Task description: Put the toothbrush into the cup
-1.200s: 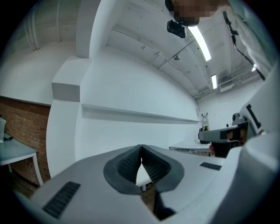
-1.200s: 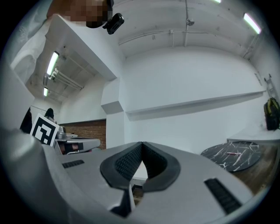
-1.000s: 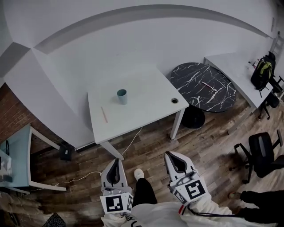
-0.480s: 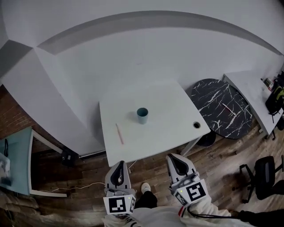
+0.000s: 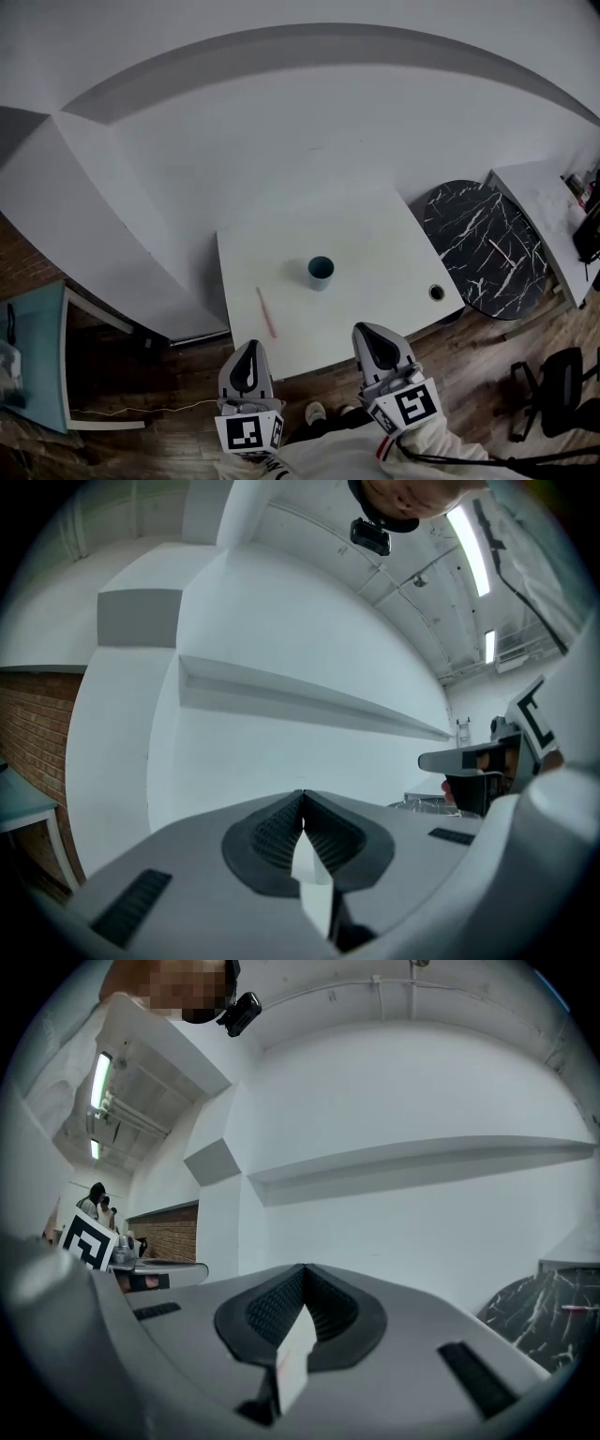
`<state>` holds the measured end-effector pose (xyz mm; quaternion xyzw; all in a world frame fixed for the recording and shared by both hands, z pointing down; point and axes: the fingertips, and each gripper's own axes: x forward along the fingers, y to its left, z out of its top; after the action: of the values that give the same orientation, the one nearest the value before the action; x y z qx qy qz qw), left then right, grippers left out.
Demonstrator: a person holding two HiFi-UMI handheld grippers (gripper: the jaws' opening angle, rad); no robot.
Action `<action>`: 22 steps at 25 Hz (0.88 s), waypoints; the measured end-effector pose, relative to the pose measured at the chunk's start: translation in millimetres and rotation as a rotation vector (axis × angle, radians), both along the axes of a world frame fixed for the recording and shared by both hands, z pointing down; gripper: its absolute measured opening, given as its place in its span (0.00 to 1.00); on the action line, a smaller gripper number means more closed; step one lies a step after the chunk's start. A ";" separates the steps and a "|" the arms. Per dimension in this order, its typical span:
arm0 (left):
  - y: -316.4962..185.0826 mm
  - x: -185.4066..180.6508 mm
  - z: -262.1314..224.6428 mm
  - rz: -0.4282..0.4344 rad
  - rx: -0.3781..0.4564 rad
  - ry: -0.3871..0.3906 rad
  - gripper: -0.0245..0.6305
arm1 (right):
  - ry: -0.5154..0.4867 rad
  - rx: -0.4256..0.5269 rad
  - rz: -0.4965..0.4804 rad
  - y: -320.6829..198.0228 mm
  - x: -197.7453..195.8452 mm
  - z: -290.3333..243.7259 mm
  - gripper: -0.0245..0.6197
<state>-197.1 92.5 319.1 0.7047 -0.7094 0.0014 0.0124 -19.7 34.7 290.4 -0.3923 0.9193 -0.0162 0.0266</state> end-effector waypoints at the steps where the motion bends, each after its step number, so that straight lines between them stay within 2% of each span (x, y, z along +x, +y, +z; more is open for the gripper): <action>1: -5.3 -1.9 2.4 -0.001 -0.004 0.003 0.05 | 0.000 -0.001 -0.001 -6.1 -1.1 0.1 0.04; 11: -52.4 -4.9 0.9 -0.079 -0.016 -0.026 0.05 | -0.002 0.003 -0.061 -70.7 -3.0 2.5 0.04; 14: -65.2 -3.9 9.0 -0.102 -0.019 -0.007 0.05 | -0.006 -0.012 -0.079 -88.1 1.2 8.9 0.04; 22: -93.5 -8.6 33.5 -0.153 -0.109 0.034 0.06 | -0.004 -0.049 -0.103 -121.4 10.7 21.5 0.04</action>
<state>-205.6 -1.0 352.6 0.6466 -0.7598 0.0268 0.0628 -9.0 -86.7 311.9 -0.3450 0.9375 -0.0407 0.0179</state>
